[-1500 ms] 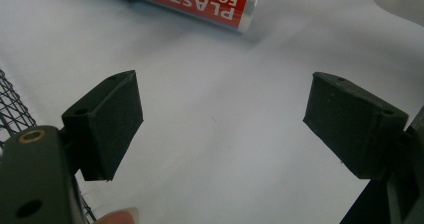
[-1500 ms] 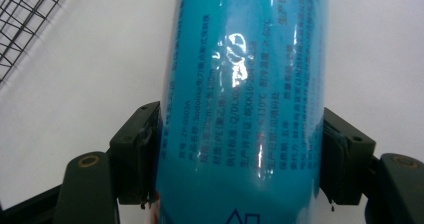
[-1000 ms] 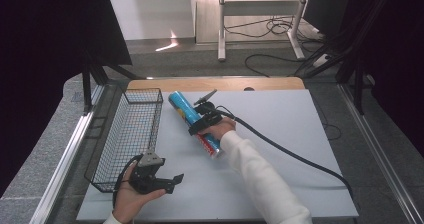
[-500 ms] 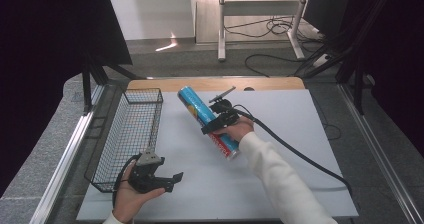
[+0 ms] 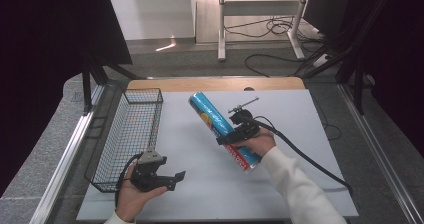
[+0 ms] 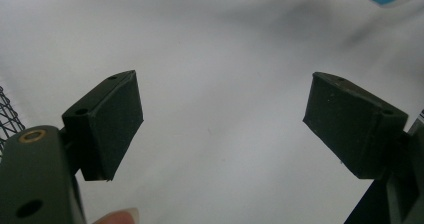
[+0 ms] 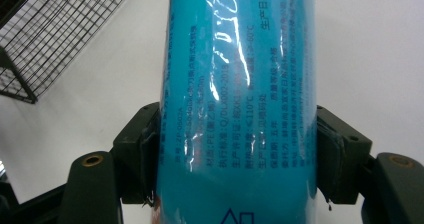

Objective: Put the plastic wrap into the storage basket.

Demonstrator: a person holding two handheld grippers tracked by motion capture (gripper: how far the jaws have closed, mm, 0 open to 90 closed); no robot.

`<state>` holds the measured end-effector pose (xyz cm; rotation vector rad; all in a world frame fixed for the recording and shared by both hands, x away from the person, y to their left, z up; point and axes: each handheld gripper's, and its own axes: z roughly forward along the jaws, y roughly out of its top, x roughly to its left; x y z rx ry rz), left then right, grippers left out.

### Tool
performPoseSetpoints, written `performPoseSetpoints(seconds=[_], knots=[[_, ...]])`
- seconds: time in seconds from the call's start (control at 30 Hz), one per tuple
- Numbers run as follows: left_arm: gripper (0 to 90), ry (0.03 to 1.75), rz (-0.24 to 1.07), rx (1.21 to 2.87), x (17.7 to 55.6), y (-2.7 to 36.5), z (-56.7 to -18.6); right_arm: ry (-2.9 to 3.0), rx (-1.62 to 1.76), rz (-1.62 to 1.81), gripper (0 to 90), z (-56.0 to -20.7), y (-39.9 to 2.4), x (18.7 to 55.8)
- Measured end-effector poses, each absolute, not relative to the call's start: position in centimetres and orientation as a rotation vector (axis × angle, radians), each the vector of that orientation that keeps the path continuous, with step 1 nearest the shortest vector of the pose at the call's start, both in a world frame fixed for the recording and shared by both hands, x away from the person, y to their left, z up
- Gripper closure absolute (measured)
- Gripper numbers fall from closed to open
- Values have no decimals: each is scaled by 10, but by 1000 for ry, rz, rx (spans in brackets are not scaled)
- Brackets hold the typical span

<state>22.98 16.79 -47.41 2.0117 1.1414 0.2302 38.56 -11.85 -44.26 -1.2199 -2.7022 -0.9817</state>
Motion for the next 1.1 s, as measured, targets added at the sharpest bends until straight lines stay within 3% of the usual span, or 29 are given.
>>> performPoseSetpoints(seconds=[0.7,0.93,1.1], knots=[[126,1146,115,1887,244,153,-475,-2677,-1190,-1045,314,-448,-162,337],[52,1164,-71,1735,273,130,-478,-2673,-1154,-1077,314,-448,-161,325],[38,1151,-118,1666,287,119,-482,-2667,-1145,-1082,314,-450,-159,323]])
